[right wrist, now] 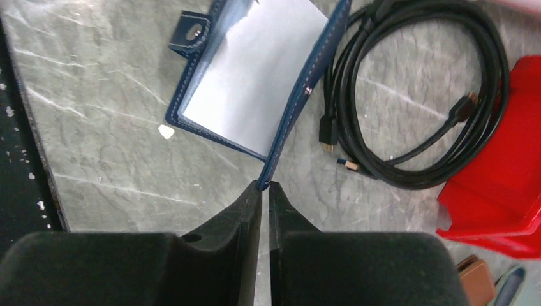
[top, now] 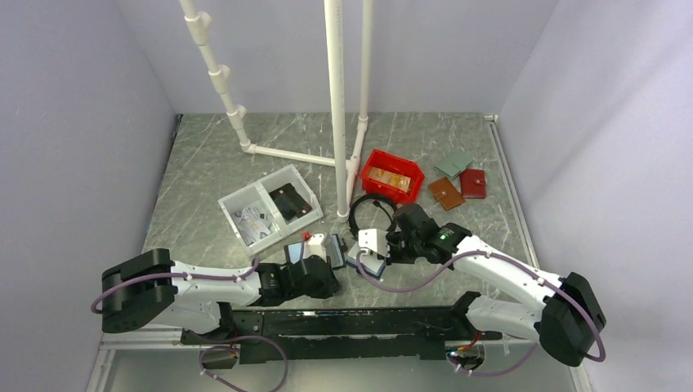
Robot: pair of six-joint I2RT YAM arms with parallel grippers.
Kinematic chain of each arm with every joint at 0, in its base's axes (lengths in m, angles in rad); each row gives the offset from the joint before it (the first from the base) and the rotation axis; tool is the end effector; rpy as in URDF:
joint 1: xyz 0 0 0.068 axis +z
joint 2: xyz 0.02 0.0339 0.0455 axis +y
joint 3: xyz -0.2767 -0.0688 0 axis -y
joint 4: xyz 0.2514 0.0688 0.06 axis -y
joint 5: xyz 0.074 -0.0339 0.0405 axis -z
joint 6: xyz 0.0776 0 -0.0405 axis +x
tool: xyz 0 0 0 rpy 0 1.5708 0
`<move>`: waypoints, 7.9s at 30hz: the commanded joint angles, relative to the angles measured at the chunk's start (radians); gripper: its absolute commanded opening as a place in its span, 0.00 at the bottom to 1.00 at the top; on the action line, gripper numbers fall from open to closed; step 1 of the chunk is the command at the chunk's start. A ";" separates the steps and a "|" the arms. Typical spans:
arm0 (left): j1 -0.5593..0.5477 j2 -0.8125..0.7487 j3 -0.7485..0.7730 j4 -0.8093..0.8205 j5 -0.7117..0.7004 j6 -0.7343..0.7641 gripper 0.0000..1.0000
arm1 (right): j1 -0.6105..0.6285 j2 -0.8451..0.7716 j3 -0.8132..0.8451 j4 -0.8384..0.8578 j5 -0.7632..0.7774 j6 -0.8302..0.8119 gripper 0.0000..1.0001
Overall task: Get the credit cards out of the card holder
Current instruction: Open the card holder at the center of the board.
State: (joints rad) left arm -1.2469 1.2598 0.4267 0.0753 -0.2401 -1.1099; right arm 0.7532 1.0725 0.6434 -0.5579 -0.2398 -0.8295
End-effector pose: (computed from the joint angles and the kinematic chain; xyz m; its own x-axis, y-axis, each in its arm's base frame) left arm 0.0994 -0.2381 0.1286 -0.8728 -0.1337 -0.4694 0.1892 0.7939 -0.5779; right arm 0.1506 0.1664 0.1819 0.1495 -0.8420 -0.5184 -0.9621 -0.0029 -0.2727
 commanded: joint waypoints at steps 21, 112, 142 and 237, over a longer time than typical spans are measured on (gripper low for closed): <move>0.027 -0.113 -0.082 0.352 -0.092 0.056 0.36 | -0.099 0.012 0.087 -0.061 -0.314 0.095 0.56; 0.161 0.283 0.200 0.277 0.119 0.057 0.58 | -0.575 0.498 0.286 -0.170 -0.355 0.933 0.01; 0.128 0.356 0.210 0.498 0.113 0.045 0.56 | -0.571 0.489 0.215 -0.092 -0.423 0.924 0.11; 0.248 0.477 0.421 0.182 0.370 -0.120 0.00 | 0.072 0.053 0.005 -0.033 -0.181 -0.074 0.18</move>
State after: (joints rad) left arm -0.9920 1.7626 0.8482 0.2932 0.1204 -1.2213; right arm 0.8196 1.1191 0.6437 -0.6567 -0.4938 -0.9070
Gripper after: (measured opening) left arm 0.014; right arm 0.183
